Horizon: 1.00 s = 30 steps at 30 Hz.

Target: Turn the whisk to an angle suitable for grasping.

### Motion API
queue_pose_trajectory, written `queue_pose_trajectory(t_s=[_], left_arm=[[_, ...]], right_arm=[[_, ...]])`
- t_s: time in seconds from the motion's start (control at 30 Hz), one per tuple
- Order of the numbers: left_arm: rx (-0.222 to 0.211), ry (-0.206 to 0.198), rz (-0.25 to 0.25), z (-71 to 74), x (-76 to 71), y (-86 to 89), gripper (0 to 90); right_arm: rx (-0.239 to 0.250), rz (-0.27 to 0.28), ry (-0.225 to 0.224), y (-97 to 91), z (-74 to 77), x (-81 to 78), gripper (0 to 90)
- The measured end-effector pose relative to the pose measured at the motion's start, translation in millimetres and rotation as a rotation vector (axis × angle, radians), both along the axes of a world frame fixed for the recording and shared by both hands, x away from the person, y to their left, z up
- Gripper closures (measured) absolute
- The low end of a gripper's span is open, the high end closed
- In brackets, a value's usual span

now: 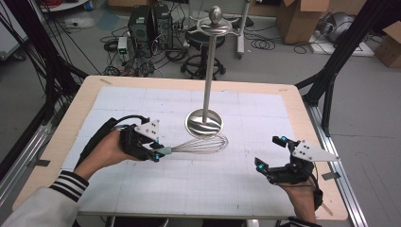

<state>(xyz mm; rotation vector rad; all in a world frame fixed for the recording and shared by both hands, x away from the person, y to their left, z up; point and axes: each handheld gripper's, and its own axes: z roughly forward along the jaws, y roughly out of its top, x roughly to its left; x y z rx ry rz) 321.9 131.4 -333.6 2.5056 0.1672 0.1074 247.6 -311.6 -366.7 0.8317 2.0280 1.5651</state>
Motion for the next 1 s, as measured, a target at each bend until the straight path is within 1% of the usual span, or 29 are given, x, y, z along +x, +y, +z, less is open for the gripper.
queue_pose_trajectory(t_s=[0.03,0.07,0.13,0.2,0.23,0.27,0.33,0.37,0.4,0.5,0.53,0.6,0.73,0.77,0.83,0.9,0.93,1.0], left_arm=[[-0.010,-0.004,-0.018,-0.6,0.2,-6.3,69.1],[-0.010,-0.004,-0.018,-0.6,0.2,-6.3,69.1],[-0.025,0.008,-0.033,-1.9,1.5,-13.1,69.1],[-0.028,0.007,-0.038,-2.3,2.0,-14.6,69.1],[-0.039,0.008,-0.049,-3.8,3.3,-18.6,69.1],[-0.046,0.010,-0.048,-4.7,3.5,-20.3,69.1],[-0.050,0.012,-0.055,-5.6,4.0,-22.0,69.1],[-0.059,0.015,-0.068,-7.6,4.5,-25.6,69.1],[-0.059,0.015,-0.068,-7.6,4.5,-25.6,69.1],[-0.077,0.025,-0.091,-13.4,5.0,-34.2,69.1],[-0.077,0.025,-0.091,-13.4,5.0,-34.2,69.1],[-0.072,0.025,-0.107,-18.4,5.8,-41.4,69.1],[-0.074,0.032,-0.117,-24.4,7.8,-50.7,69.1],[-0.074,0.032,-0.117,-24.4,7.8,-50.7,69.1],[-0.077,0.043,-0.125,-29.0,8.9,-58.2,69.1],[-0.072,0.037,-0.134,-32.7,8.8,-64.2,69.1],[-0.072,0.037,-0.134,-32.7,8.8,-64.2,69.1],[-0.068,0.046,-0.141,-38.4,8.9,-72.9,69.1]], right_arm=[[0.003,0.001,-0.001,0.0,0.0,0.1,0.9],[0.002,0.001,-0.004,-0.3,0.1,0.3,0.9],[0.003,0.005,-0.004,-0.8,0.4,-0.2,1.0],[0.003,0.005,-0.009,-1.0,0.5,-0.1,0.9],[0.005,0.005,-0.009,-1.3,1.0,-0.4,0.9],[0.006,0.004,-0.010,-1.5,1.2,-0.6,0.9],[0.008,0.005,-0.009,-1.5,1.4,-1.0,0.9],[0.008,0.005,-0.011,-1.7,1.8,-1.1,0.9],[0.008,0.005,-0.011,-1.7,1.8,-1.1,0.9],[0.011,0.004,-0.014,-1.8,2.5,-1.6,0.9],[0.011,0.004,-0.014,-1.8,2.5,-1.6,0.9],[0.011,0.005,-0.014,-1.4,2.8,-1.7,1.0],[0.010,0.006,-0.015,-1.6,3.2,-1.7,0.9],[0.011,0.005,-0.014,-1.7,3.2,-1.7,0.9],[0.012,0.005,-0.014,-1.8,3.0,-1.7,0.9],[0.011,0.006,-0.014,-1.9,2.8,-1.6,0.9],[0.011,0.006,-0.014,-1.9,2.8,-1.6,0.9],[0.010,0.005,-0.016,-1.7,2.4,-1.2,0.9]])
